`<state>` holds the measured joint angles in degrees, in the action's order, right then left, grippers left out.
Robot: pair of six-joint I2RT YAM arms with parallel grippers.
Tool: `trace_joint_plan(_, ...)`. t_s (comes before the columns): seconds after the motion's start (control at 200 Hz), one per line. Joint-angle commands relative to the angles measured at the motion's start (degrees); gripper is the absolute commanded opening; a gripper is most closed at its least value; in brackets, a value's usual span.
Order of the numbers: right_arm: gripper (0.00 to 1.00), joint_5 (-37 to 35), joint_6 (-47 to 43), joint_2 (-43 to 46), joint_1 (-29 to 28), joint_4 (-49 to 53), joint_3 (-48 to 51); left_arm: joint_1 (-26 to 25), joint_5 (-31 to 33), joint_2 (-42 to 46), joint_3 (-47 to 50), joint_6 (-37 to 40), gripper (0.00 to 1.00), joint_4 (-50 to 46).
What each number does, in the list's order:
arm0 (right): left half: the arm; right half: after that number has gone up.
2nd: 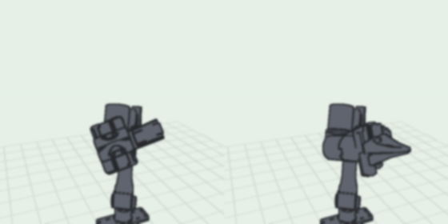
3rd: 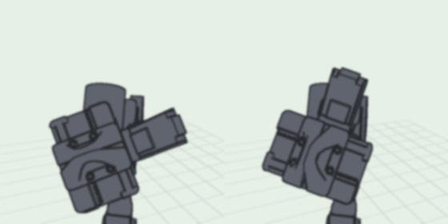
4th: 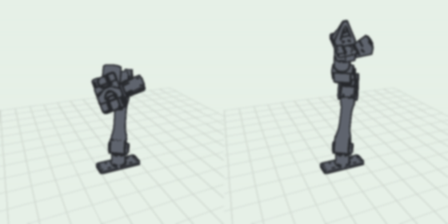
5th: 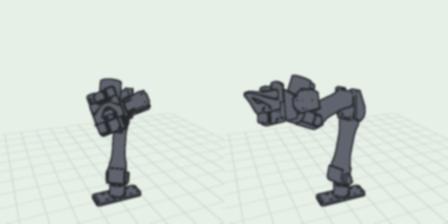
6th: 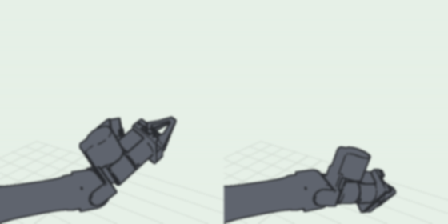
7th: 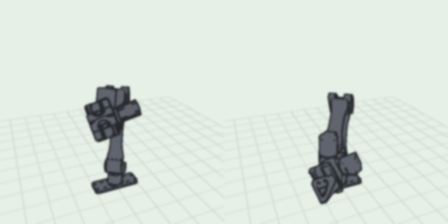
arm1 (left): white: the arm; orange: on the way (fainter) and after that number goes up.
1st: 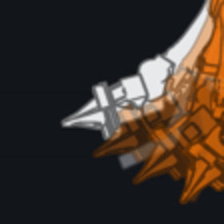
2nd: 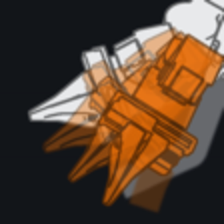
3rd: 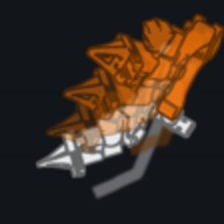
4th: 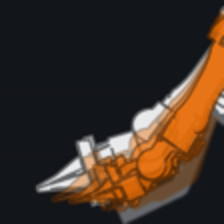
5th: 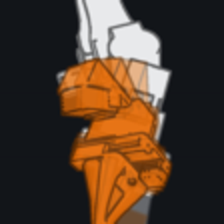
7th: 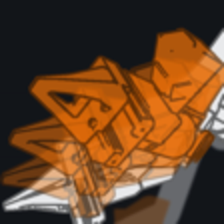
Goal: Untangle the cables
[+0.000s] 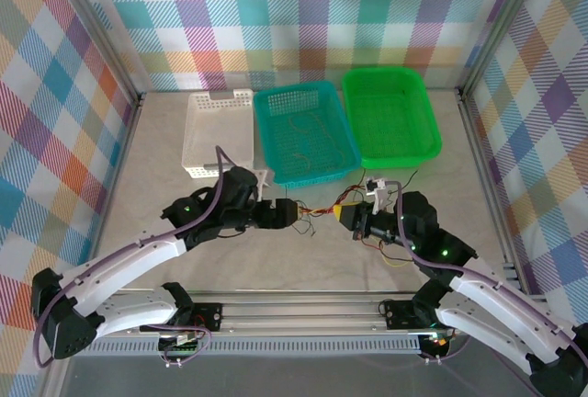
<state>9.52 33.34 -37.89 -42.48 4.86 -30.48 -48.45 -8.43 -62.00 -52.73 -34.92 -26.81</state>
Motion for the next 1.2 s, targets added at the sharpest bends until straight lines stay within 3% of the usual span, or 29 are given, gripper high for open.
trace_joint_plan(0.0,0.0,2.2,-1.3,-1.1,-0.3,-6.0,-1.0,-2.9,-3.8,-2.3,0.6,-1.8,0.83,6.4)
trace_joint_plan(0.325,0.0,7.0,0.8,-2.2,-0.3,-7.9,-3.2,-7.3,-3.5,-7.1,-0.3,0.4,0.78,8.3)
trace_joint_plan(0.77,0.0,12.9,3.0,-1.5,-0.3,-1.7,-5.1,-7.7,3.9,-4.5,1.3,5.3,0.54,5.4)
trace_joint_plan(0.89,0.0,13.2,3.0,-1.3,-0.3,-0.8,-4.9,-7.7,6.7,-2.3,2.4,6.1,0.55,5.7)
trace_joint_plan(1.055,0.0,13.7,2.9,0.1,-0.3,0.6,-4.9,-7.7,10.0,1.1,4.8,6.9,0.67,5.3)
trace_joint_plan(1.195,0.0,12.6,2.3,1.3,-0.3,1.9,-5.1,-7.7,11.1,2.3,7.3,6.8,0.71,4.5)
